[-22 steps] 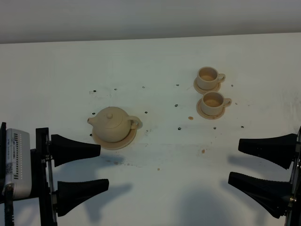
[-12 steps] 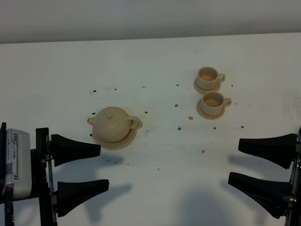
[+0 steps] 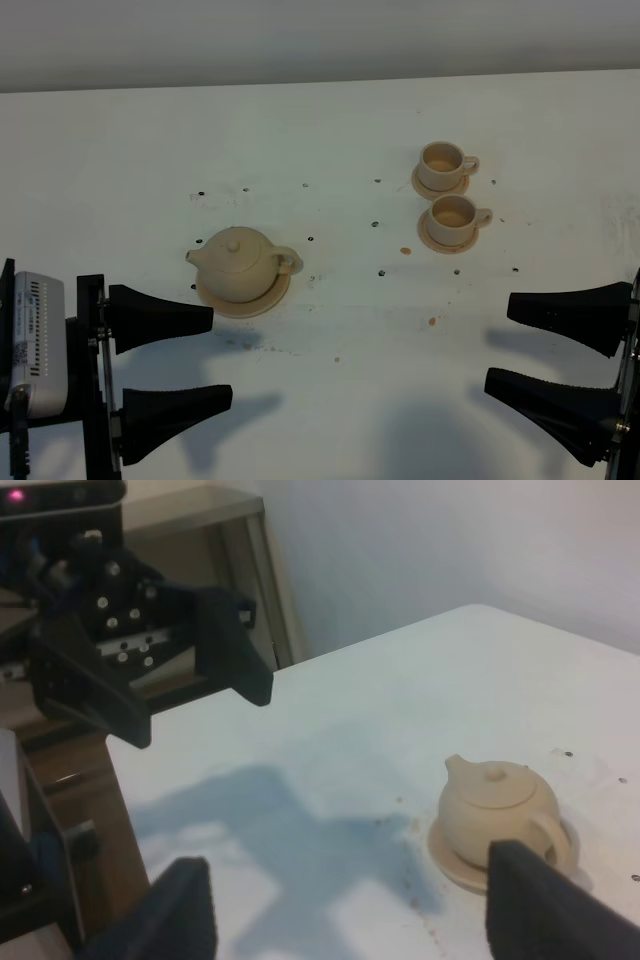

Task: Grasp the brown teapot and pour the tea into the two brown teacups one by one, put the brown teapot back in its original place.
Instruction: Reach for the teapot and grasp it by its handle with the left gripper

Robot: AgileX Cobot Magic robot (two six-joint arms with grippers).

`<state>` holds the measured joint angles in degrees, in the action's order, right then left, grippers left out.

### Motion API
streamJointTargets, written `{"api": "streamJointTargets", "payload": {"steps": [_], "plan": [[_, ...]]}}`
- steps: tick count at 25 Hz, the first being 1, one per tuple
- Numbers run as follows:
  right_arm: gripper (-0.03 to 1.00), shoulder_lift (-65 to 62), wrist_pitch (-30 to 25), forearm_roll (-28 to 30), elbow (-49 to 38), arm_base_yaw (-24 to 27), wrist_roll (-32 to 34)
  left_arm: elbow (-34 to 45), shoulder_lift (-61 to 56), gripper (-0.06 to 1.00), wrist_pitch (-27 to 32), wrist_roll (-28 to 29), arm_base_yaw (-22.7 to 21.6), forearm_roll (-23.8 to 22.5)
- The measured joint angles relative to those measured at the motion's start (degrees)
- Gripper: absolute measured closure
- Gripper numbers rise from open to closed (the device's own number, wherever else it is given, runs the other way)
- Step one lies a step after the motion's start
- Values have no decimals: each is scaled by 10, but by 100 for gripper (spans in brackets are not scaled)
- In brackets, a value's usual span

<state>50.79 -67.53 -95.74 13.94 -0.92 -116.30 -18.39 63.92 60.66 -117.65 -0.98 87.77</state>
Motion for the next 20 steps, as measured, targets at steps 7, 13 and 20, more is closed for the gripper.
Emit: {"api": "streamJointTargets", "payload": {"steps": [7, 13, 20], "plan": [[39, 0, -1, -1, 0, 0, 0, 0, 0, 32, 0, 1, 0, 0], [39, 0, -15, -33, 0, 0, 0, 0, -26, 34, 44, 8, 0, 67], [39, -30, -15, -34, 64, 0, 87, -8, -125, 37, 26, 21, 0, 99]]}}
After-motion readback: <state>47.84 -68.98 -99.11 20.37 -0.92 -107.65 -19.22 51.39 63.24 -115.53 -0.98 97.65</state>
